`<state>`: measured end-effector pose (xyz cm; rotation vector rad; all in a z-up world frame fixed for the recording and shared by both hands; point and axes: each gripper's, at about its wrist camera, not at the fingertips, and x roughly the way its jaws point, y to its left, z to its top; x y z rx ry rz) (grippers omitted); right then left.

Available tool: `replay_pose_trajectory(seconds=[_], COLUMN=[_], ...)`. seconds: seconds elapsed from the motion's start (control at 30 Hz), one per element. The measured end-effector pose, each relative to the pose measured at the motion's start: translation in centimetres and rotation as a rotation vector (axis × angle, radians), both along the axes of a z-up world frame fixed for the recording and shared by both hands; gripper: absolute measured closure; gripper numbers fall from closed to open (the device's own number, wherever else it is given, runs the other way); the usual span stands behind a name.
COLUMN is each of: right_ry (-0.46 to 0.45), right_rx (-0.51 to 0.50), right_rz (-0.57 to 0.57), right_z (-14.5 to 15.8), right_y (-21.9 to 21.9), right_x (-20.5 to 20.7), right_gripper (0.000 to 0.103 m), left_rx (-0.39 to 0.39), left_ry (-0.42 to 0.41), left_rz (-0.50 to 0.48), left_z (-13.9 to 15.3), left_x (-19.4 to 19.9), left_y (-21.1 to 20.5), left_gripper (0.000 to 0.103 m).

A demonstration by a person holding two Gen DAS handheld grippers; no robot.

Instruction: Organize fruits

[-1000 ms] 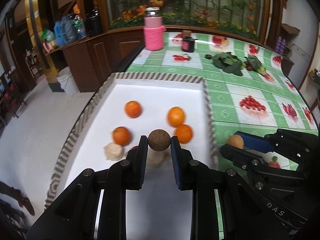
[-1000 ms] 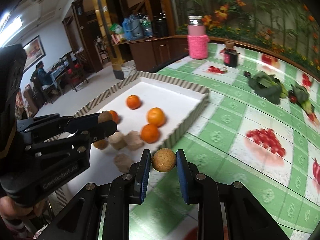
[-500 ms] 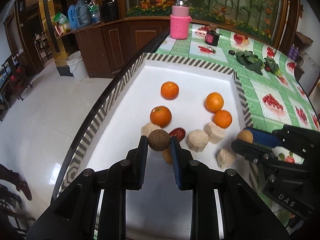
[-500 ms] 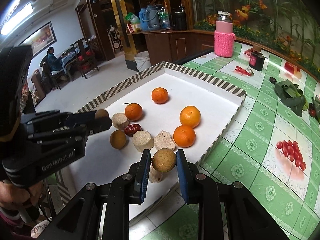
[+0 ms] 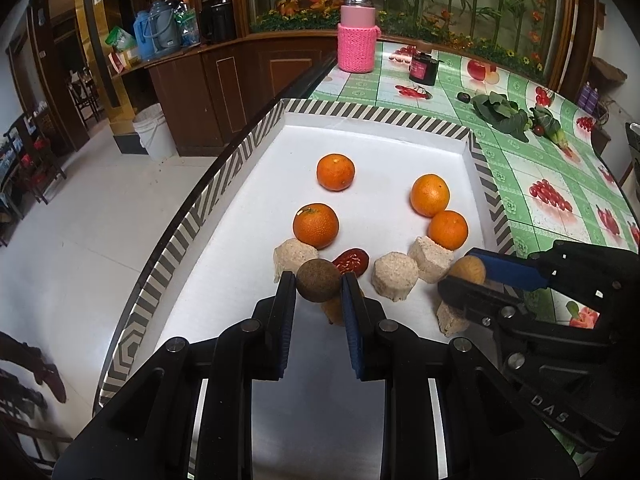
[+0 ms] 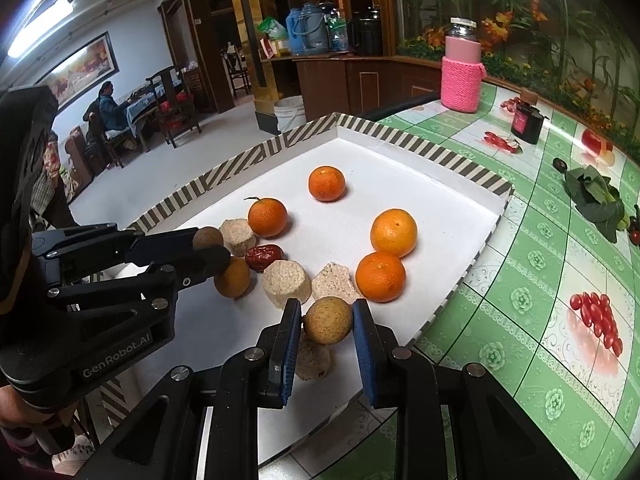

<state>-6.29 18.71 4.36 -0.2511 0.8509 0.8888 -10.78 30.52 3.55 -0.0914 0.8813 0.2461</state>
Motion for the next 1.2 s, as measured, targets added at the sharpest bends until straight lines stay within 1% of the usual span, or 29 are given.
replay_pose_trajectory(seconds=[0.13, 0.23, 0.27, 0.3, 0.33, 0.37, 0.53, 0.7, 0.87, 0.97, 1.2], right_ry=[-0.018, -0.022, -0.024, -0.028, -0.029, -0.027, -0.037, -0.058, -0.059, -0.068, -0.09], right_rx=[-0.006, 0.007, 0.009, 0.012, 0.016, 0.021, 0.055, 0.101, 0.14, 0.145, 0.146], right_rz=[0.006, 0.012, 0.012, 0.012, 0.014, 0.016, 0.003, -0.044, -0.109, -0.136, -0.154], right_z=[-0.2, -0.1, -0.1, 0.0, 0.0, 0.0, 0.5, 1.6, 2.1, 2.1, 2.1], right_y=[0.2, 0.1, 0.1, 0.0, 0.0, -0.1, -0.8, -2.4, -4.0, -4.4, -4.8], right_x=[-0.3, -0.6, -0.6, -0.7, -0.8, -0.8, -0.7, -0.8, -0.7, -0.9, -1.5], right_gripper=[0.077, 0.072, 0.071, 0.07, 0.07, 0.07, 0.069, 0.069, 0.069, 0.069, 0.069], left_rx=[0.003, -0.009, -0.011, -0.013, -0.018, -0.026, -0.039, -0.038, -0.023, -0.01, 0.036], left_ry=[-0.002, -0.002, -0.001, -0.001, -0.001, -0.002, -0.006, -0.025, -0.067, -0.077, -0.082], left_rz=[0.007, 0.013, 0.016, 0.019, 0.024, 0.031, 0.047, 0.057, 0.06, 0.062, 0.057], left_z=[0.0, 0.0, 0.0, 0.0, 0.0, -0.1, -0.2, 0.1, 1.0, 1.3, 1.6], left_x=[0.1, 0.1, 0.1, 0.1, 0.1, 0.0, -0.3, -0.6, -0.9, -1.0, -1.2], left_y=[-0.1, 0.0, 0.1, 0.1, 0.2, 0.3, 0.6, 0.5, -0.2, -0.6, -1.6], left_gripper=[0.08, 0.078, 0.072, 0.062, 0.057, 0.05, 0.049, 0.049, 0.049, 0.049, 0.049])
